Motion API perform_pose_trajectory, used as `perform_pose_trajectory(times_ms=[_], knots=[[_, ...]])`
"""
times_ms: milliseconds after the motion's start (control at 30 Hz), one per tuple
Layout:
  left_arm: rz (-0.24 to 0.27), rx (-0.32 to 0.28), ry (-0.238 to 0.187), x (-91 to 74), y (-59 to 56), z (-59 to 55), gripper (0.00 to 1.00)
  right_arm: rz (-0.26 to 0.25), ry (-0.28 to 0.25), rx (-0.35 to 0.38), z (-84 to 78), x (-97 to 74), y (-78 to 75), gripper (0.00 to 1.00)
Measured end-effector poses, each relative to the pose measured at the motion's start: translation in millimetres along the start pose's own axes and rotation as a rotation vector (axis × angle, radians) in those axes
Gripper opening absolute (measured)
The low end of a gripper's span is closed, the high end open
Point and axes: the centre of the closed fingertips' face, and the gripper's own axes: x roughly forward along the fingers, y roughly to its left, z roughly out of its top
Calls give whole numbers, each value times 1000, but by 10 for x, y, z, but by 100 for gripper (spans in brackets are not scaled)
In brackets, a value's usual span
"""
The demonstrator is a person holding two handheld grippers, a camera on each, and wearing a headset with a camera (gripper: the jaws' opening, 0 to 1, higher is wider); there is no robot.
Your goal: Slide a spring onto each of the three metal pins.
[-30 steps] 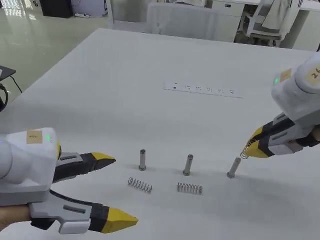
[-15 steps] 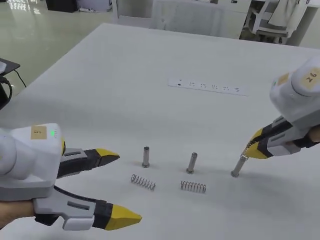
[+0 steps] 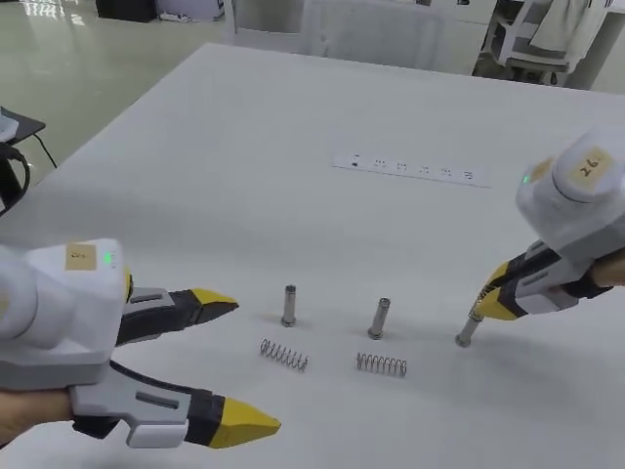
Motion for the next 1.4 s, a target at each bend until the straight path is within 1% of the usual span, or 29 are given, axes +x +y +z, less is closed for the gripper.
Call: perform_pose_trajectory(times_ms=[300,467,633,967,1100,1200,1400], knots=[[0,1,2,7,0,-2,74,15,12,18,-85,134,22,8],[-2,3,3,12,0,6,74,17,30,26,-157,208,51,8],[-5,4,7,16,-10,2,74,18,46,22,-202,236,69,9],[-5,7,6,18,-12,11,74,20,46,42,-218,258,82,9],[-5,8,6,17,-14,11,74,20,36,43,-201,270,89,13],[-4,8,6,16,-14,8,74,18,39,42,-206,281,88,14],[-2,8,3,11,-7,12,74,18,25,43,-198,279,87,17]])
